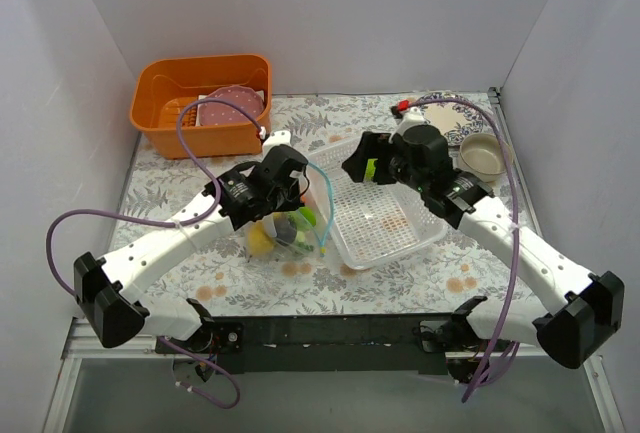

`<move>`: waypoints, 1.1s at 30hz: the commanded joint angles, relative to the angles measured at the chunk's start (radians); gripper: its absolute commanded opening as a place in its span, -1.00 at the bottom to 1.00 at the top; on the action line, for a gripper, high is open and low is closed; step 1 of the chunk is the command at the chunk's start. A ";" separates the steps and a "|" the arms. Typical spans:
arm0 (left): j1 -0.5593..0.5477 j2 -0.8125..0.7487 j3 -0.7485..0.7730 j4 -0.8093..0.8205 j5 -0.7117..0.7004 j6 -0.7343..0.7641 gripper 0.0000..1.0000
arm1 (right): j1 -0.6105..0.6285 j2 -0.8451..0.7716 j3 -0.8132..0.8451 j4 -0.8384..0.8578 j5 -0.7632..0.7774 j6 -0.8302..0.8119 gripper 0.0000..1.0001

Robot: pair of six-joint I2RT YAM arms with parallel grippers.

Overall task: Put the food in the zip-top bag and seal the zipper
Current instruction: Adjust the zipper food storage bag at the center of the board, then move the fake fruit to the bin.

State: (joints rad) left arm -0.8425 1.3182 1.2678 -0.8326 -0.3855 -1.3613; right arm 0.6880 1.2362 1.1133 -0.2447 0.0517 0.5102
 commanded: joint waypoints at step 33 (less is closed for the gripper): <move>0.011 -0.140 -0.033 0.059 0.048 -0.005 -1.00 | -0.225 0.612 0.296 -0.008 0.148 -0.165 0.76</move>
State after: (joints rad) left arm -0.8383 1.2194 1.2423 -0.7990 -0.3500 -1.3663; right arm 0.4656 1.8271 1.3228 -0.2874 0.1452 0.3729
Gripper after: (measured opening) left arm 0.018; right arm 0.885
